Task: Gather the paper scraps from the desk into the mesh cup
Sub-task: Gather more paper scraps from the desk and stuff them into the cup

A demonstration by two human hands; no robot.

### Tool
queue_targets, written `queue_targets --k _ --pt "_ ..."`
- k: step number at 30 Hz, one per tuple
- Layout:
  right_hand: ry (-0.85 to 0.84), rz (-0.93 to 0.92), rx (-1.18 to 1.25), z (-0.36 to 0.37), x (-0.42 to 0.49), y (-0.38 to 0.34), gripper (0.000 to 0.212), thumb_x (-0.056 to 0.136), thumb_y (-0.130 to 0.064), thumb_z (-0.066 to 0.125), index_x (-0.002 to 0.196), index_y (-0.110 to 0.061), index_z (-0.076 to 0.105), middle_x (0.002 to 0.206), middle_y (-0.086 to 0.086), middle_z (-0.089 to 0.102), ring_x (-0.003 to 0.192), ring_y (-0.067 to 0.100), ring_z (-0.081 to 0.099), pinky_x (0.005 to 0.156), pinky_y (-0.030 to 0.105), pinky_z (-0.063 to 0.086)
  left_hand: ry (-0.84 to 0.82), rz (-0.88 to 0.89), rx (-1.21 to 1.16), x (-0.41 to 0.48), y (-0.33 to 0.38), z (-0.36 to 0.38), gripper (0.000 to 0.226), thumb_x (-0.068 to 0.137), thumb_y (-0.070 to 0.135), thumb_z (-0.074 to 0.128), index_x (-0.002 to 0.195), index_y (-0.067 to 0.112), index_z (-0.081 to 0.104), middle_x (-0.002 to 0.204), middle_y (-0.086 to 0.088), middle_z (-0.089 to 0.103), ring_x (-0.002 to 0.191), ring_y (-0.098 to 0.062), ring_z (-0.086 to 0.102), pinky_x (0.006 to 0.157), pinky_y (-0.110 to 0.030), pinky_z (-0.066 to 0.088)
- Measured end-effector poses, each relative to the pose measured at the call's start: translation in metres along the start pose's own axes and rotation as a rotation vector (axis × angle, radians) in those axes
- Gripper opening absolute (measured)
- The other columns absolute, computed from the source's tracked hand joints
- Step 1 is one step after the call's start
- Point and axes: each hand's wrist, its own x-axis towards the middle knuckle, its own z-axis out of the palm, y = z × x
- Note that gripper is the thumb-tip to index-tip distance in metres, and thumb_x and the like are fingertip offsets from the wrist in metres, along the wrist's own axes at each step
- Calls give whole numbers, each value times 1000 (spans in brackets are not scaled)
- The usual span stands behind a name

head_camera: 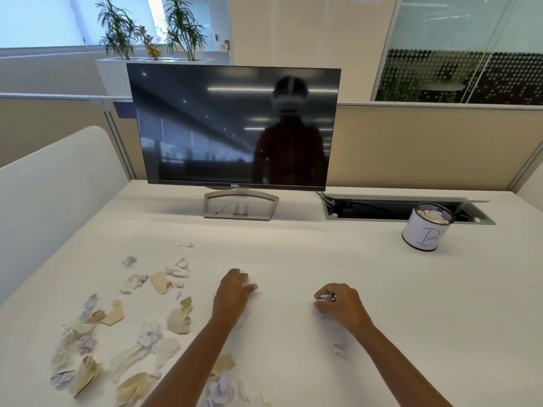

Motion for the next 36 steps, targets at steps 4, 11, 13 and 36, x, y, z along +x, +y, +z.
queue_targets --k 4,11,13,36 --pt "-56 35 -53 -17 -17 8 12 74 4 65 75 -7 63 67 -6 55 63 16 56 55 11 44 36 -48 8 -6 11 4 16 87 -1 52 99 2 62 109 -12 62 106 -27 56 89 -34 45" --pt "-84 -4 -322 -17 -49 15 9 75 -3 59 79 -11 62 82 -2 54 76 16 48 53 11 31 67 -4 129 -9 20 9 26 86 -6 40 84 10 60 98 -9 58 102 -28 56 82 -33 44" --pt "-101 -22 -358 -7 -57 17 10 75 -5 59 81 -13 61 81 -4 49 76 15 48 51 8 29 61 13 123 -10 22 10 30 85 -6 40 73 20 48 95 -7 56 102 -26 55 81 -31 44" --pt "182 6 -135 -76 -37 56 16 77 3 60 87 1 72 94 13 72 90 21 65 61 5 36 -242 285 213 -52 106 77 24 89 2 45 99 6 66 105 -2 62 104 -17 57 78 -21 40"
